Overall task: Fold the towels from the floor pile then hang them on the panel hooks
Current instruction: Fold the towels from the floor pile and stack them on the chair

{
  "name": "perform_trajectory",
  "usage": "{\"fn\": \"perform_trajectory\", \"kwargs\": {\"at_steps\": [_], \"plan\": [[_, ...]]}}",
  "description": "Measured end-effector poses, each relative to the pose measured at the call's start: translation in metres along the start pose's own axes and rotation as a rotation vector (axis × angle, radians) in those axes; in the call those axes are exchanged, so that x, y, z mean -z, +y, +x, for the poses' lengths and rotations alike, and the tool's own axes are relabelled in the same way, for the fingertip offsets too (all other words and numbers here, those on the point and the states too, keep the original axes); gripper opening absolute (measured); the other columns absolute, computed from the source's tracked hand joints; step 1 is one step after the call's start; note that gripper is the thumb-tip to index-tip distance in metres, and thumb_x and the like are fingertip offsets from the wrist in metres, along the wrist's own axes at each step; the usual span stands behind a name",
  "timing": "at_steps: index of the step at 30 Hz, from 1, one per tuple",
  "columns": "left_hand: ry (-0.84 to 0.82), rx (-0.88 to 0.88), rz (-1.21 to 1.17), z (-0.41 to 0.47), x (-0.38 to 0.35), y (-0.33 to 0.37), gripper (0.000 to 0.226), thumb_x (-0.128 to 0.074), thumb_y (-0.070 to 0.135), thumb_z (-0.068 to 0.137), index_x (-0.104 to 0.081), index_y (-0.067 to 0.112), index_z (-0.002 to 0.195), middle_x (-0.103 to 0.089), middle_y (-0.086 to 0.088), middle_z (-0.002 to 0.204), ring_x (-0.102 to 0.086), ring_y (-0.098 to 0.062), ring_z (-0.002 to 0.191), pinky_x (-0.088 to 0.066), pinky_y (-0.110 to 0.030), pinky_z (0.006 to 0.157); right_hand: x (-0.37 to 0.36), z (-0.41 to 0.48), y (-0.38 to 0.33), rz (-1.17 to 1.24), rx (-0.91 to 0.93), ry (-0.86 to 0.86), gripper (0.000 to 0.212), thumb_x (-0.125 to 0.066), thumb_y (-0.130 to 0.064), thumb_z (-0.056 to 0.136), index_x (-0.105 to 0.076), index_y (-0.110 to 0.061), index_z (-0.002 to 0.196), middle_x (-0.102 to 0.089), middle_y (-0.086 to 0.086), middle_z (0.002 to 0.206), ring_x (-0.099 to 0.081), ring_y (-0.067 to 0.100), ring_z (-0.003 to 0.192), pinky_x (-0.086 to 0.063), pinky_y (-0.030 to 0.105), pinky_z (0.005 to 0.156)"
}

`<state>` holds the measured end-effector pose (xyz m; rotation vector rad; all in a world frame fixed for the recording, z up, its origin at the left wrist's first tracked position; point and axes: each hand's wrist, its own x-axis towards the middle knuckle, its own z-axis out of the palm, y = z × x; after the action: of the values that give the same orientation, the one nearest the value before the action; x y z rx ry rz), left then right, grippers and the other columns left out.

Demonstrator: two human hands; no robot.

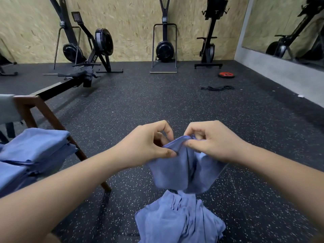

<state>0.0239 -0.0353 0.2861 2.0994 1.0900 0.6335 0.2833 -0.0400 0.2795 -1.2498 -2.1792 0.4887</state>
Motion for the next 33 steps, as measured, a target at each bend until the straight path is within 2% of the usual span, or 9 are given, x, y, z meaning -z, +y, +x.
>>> {"fn": "perform_trajectory", "kwargs": {"at_steps": [4, 7, 10, 14, 18, 21, 26, 30, 33], "plan": [[0.019, -0.032, -0.038, -0.001, 0.005, -0.002, 0.033, -0.094, 0.021, 0.082, -0.062, 0.024, 0.089, -0.074, -0.002, 0.078, -0.053, -0.004, 0.065, -0.041, -0.022, 0.063, 0.009, 0.001, 0.011, -0.038, -0.007, 0.088, 0.012, -0.077, -0.022, 0.092, -0.070, -0.026, 0.084, -0.048, -0.014, 0.056, -0.042, 0.006, 0.056, -0.032, 0.020, 0.056], [0.056, -0.050, 0.011, 0.000, 0.009, -0.002, 0.029, -0.093, 0.026, 0.083, -0.064, 0.023, 0.088, -0.072, 0.003, 0.075, -0.051, -0.004, 0.063, -0.040, -0.023, 0.060, 0.013, 0.001, 0.020, -0.055, -0.023, 0.129, 0.013, -0.076, -0.024, 0.094, -0.069, -0.029, 0.084, -0.048, -0.011, 0.056, -0.043, 0.005, 0.055, -0.035, 0.020, 0.056], [0.108, -0.065, -0.047, 0.002, 0.011, -0.002, 0.025, -0.092, 0.026, 0.084, -0.067, 0.020, 0.086, -0.070, 0.003, 0.073, -0.053, -0.006, 0.065, -0.040, -0.022, 0.060, 0.016, 0.003, 0.027, -0.079, -0.054, 0.171, 0.012, -0.076, -0.023, 0.094, -0.070, -0.029, 0.086, -0.051, -0.009, 0.056, -0.044, 0.006, 0.054, -0.036, 0.021, 0.056], [0.070, -0.058, -0.109, 0.002, 0.010, -0.004, 0.019, -0.091, 0.026, 0.084, -0.075, 0.016, 0.085, -0.070, 0.005, 0.073, -0.054, -0.008, 0.065, -0.041, -0.021, 0.061, 0.018, 0.003, 0.032, -0.072, -0.080, 0.214, 0.012, -0.076, -0.021, 0.095, -0.071, -0.028, 0.086, -0.051, -0.007, 0.056, -0.043, 0.005, 0.054, -0.036, 0.023, 0.056], [-0.013, -0.050, 0.077, 0.000, 0.007, -0.003, 0.016, -0.091, 0.030, 0.084, -0.077, 0.024, 0.082, -0.076, 0.009, 0.077, -0.062, -0.007, 0.067, -0.048, -0.025, 0.064, 0.018, 0.003, 0.031, -0.089, -0.078, 0.213, 0.012, -0.076, -0.020, 0.094, -0.070, -0.029, 0.087, -0.050, -0.008, 0.056, -0.043, 0.006, 0.054, -0.036, 0.023, 0.056], [-0.027, -0.073, 0.231, -0.001, 0.004, -0.001, 0.017, -0.091, 0.027, 0.084, -0.075, 0.025, 0.078, -0.076, 0.014, 0.078, -0.067, -0.004, 0.072, -0.047, -0.018, 0.067, 0.017, 0.002, 0.028, -0.088, -0.068, 0.199, 0.012, -0.075, -0.019, 0.093, -0.071, -0.028, 0.087, -0.050, -0.009, 0.056, -0.043, 0.006, 0.054, -0.035, 0.021, 0.055], [-0.056, -0.076, 0.272, -0.001, 0.002, 0.001, 0.017, -0.089, 0.028, 0.084, -0.074, 0.026, 0.079, -0.075, 0.011, 0.079, -0.070, -0.011, 0.077, -0.055, -0.033, 0.075, 0.016, 0.001, 0.027, -0.093, -0.061, 0.190, 0.013, -0.075, -0.018, 0.092, -0.071, -0.029, 0.087, -0.051, -0.008, 0.055, -0.044, 0.006, 0.054, -0.036, 0.022, 0.057], [-0.006, -0.076, 0.297, 0.000, 0.003, 0.000, 0.017, -0.092, 0.034, 0.082, -0.076, 0.027, 0.080, -0.076, 0.015, 0.080, -0.072, -0.008, 0.080, -0.054, -0.031, 0.076, 0.018, 0.000, 0.030, -0.097, -0.070, 0.197, 0.014, -0.076, -0.018, 0.092, -0.071, -0.029, 0.086, -0.053, -0.007, 0.055, -0.044, 0.006, 0.053, -0.036, 0.022, 0.056], [0.108, -0.090, 0.351, 0.003, 0.006, 0.000, 0.021, -0.094, 0.039, 0.078, -0.077, 0.027, 0.077, -0.075, 0.017, 0.075, -0.069, -0.005, 0.073, -0.052, -0.025, 0.069, 0.019, 0.000, 0.032, -0.101, -0.074, 0.198, 0.014, -0.077, -0.019, 0.093, -0.071, -0.029, 0.085, -0.052, -0.008, 0.055, -0.044, 0.006, 0.053, -0.035, 0.021, 0.055]]}}
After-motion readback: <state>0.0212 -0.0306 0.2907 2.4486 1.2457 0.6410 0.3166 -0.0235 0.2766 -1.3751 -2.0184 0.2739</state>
